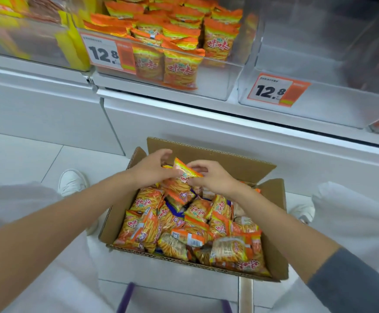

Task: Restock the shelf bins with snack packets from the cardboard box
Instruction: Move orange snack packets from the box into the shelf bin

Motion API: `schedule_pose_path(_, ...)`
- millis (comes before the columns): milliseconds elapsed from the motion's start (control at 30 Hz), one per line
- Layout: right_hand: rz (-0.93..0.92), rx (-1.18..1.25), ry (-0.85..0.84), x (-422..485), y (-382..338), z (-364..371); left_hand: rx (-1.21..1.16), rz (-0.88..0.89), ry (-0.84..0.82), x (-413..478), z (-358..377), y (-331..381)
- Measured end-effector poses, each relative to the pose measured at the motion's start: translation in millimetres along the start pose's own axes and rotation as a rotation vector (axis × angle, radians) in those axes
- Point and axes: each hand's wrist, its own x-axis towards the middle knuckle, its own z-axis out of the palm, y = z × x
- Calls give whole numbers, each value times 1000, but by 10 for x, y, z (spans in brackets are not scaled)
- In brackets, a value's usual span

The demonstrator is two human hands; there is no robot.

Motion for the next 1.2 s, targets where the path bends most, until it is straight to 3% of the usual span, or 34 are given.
schedule_pose_path(67,-2,70,21,-136,-117,-50,-104,-24,-64,-42,13,37)
schedule_pose_path(167,65,-69,21,-308,-70,-80,-99,-50,4,-96,31,32)
schedule_pose_path(267,144,-274,-169,-358,112,-30,-62,-41,114,-116,19,12)
schedule_pose_path(367,204,-306,-387,-293,307,206,-86,-30,142,-95,-21,-55)
schedule_pose_path(567,285,-348,-671,-122,484,466,-63,-31,147,-71,-8,-186)
schedule_pose_path(633,277,-360,-679,-111,486,480,-44,-38,137,-50,-1,-239)
schedule_pose_path(733,189,-329,-538,-102,417,353,-58,-31,127,-40,-3,-238)
schedule_pose_path(967,8,17,155,-127,48,-201,-92,5,206,-55,22,-58)
schedule_pose_path(1200,65,424,315,-24,-71,-116,-364,-95,16,-70,220,189)
